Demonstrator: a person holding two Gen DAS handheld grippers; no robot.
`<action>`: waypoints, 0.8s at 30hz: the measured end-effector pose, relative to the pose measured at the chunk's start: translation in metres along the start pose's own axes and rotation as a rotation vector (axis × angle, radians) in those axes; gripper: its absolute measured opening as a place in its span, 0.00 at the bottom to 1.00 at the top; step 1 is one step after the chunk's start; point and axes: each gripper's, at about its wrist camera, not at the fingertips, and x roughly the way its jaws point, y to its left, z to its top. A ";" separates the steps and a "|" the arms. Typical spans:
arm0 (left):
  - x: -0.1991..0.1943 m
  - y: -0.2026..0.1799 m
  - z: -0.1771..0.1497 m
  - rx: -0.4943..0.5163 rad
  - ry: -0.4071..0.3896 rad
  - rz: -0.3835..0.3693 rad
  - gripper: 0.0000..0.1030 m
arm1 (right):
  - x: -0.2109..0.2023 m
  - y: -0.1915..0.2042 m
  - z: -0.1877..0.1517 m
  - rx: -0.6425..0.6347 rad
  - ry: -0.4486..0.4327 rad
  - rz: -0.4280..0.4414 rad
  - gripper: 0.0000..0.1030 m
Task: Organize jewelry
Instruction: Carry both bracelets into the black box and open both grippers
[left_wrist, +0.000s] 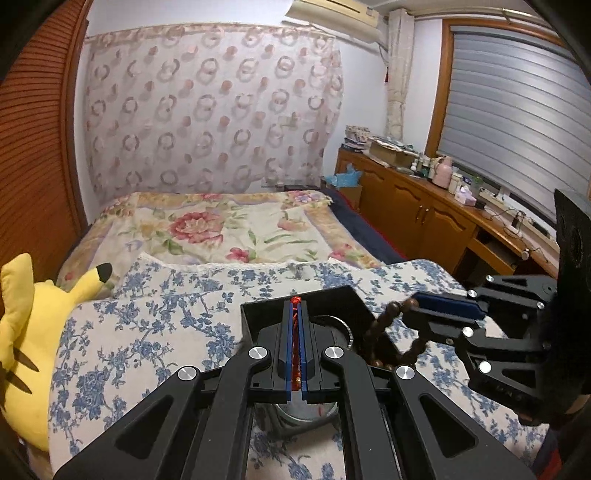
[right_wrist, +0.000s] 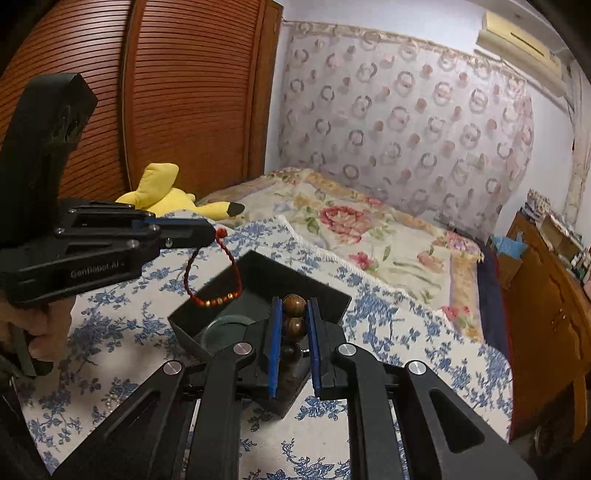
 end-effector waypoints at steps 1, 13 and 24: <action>0.002 0.001 0.000 -0.002 0.002 0.000 0.02 | 0.002 -0.001 -0.001 0.010 0.000 0.009 0.15; 0.029 0.008 0.011 -0.023 0.031 0.022 0.02 | -0.006 -0.014 -0.003 0.082 0.010 0.002 0.22; 0.009 0.001 -0.003 -0.019 0.013 0.010 0.48 | -0.030 -0.009 -0.033 0.139 -0.012 0.052 0.24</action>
